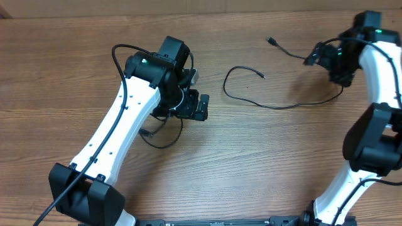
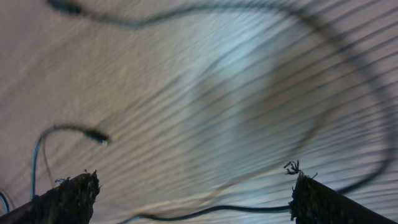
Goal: Untangle cables
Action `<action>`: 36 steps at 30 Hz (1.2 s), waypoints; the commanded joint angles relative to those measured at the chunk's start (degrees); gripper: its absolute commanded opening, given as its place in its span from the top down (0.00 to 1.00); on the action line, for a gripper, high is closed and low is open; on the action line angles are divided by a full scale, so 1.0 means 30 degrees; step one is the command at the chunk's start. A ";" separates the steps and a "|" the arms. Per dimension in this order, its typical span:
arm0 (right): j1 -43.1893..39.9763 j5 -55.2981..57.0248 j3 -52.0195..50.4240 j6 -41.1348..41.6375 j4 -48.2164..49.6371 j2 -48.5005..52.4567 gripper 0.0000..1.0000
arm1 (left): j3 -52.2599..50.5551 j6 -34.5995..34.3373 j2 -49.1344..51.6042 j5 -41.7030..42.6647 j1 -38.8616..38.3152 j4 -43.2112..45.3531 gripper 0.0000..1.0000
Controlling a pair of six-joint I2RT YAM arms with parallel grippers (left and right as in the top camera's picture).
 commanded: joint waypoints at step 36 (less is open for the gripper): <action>0.2346 0.3373 -0.3949 0.9231 -0.1144 0.0058 0.04 | 0.0211 -0.0270 0.0058 -0.0066 -0.0036 0.0007 0.00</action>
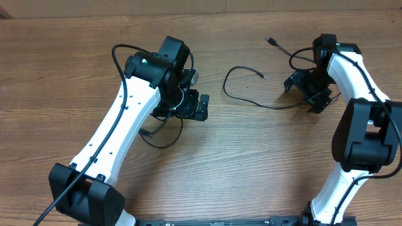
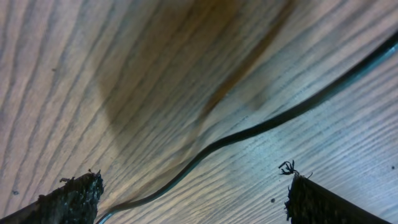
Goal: Untangle cables
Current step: 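Lower the right gripper and lay the cable on the table center-right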
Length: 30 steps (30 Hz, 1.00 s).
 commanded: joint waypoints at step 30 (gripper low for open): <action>-0.0226 0.1574 -0.1792 0.0889 0.1800 0.0029 0.96 | 0.0211 -0.0270 0.0058 -0.0066 -0.0036 0.0007 0.00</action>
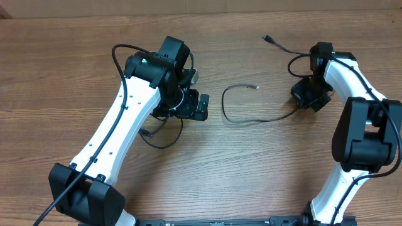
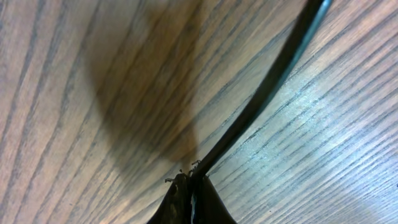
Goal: Untangle cables
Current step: 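Lower the right gripper and lay the cable on the table center-right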
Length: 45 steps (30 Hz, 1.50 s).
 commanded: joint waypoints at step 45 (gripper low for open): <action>-0.4510 -0.0896 0.1100 -0.0984 -0.2579 -0.5850 0.51 | 0.0211 -0.0270 0.0058 -0.0066 -0.0022 0.0007 0.00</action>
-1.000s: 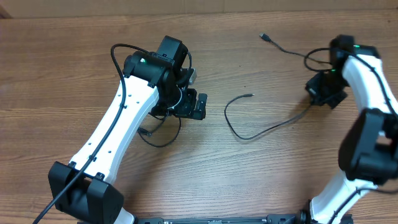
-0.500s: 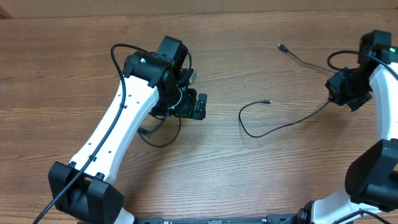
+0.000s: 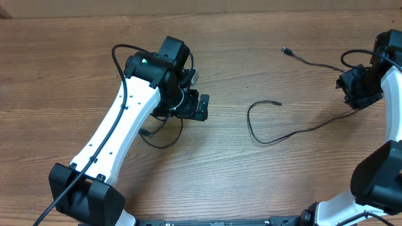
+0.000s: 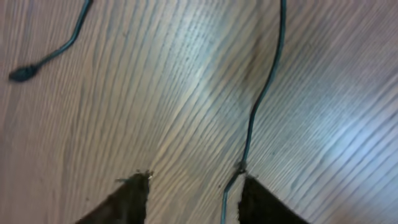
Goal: Untangle cables
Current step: 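Lower the right gripper and lay the cable on the table center-right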
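A thin black cable (image 3: 295, 132) lies on the wooden table, one plug at the back (image 3: 286, 50), its other end (image 3: 278, 102) curling into a loop at centre right. My right gripper (image 3: 357, 88) sits at the far right over this cable. In the right wrist view it (image 4: 193, 182) is open, and the cable (image 4: 261, 106) runs between the fingers close against the right finger (image 4: 264, 202). A second dark cable (image 3: 164, 139) loops under my left gripper (image 3: 196, 105); whether that gripper is open or shut does not show.
The left arm (image 3: 119, 125) crosses the left half of the table diagonally. The right arm (image 3: 392, 81) runs along the right edge. Bare wood separates the two cables.
My right gripper was shut on the cable nearer the table's centre. It is now farther right and open, and the cable's loop and plug lie farther right. The left arm has not moved.
First my right gripper was open, up by the back right. Then it stood open low over the cable's middle stretch. Then it was shut on the cable there. Now the cable lies farther right, away from the left arm's cable, with the jaws open around it.
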Action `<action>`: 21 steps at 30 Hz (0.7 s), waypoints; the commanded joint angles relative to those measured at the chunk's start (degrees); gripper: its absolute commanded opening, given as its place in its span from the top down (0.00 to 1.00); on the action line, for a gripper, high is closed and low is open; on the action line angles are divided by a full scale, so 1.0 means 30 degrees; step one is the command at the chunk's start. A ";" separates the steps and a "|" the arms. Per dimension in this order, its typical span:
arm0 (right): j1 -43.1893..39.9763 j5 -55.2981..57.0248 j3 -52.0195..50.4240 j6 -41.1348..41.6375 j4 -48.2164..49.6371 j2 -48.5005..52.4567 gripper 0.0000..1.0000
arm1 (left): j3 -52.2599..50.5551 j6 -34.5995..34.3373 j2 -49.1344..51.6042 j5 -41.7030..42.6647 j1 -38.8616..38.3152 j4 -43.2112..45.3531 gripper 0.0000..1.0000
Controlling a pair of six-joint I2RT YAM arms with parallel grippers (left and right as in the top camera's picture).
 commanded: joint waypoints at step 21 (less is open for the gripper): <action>0.8320 -0.0758 -0.3716 0.0160 0.4626 0.0845 0.17 | 0.0211 -0.0270 0.0058 -0.0066 -0.0022 0.0007 0.01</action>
